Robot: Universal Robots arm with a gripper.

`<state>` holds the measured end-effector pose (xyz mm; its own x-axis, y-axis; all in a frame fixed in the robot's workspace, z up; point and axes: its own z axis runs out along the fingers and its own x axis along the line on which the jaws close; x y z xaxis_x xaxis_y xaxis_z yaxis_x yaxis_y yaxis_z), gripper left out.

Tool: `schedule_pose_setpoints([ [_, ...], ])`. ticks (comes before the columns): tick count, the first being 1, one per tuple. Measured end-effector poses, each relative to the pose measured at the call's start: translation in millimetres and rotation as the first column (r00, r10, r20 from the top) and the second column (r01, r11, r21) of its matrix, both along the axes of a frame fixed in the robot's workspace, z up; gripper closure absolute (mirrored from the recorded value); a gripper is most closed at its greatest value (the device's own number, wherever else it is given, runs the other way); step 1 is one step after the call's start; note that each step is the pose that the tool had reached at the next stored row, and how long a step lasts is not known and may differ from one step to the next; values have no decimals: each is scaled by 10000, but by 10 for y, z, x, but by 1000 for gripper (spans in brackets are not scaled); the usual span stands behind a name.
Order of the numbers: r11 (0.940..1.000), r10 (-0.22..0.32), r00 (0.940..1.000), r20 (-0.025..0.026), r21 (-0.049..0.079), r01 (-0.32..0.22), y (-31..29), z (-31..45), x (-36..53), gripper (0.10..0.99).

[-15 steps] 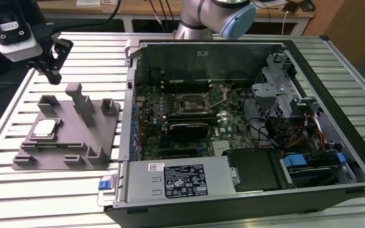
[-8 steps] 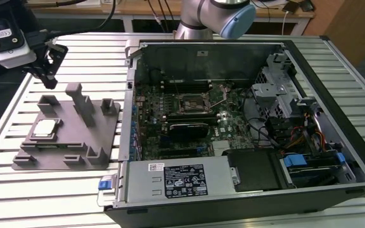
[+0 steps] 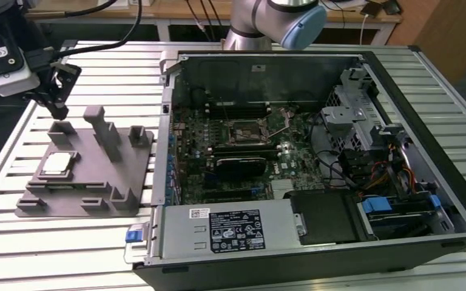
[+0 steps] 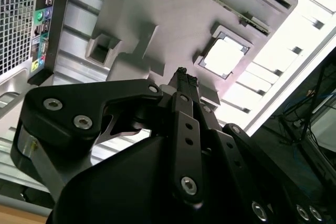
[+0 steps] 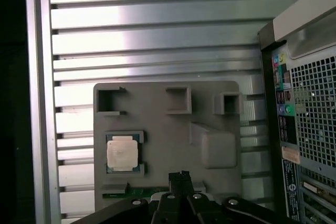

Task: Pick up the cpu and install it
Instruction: 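Reach for the cpu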

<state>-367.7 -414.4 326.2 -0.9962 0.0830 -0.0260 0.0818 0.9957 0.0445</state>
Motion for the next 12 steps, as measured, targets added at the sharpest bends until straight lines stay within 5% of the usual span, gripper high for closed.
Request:
schedule_pose_setpoints([
  [12,10000,-25,10000,1,0,25,-45,-149,-155,980],
])
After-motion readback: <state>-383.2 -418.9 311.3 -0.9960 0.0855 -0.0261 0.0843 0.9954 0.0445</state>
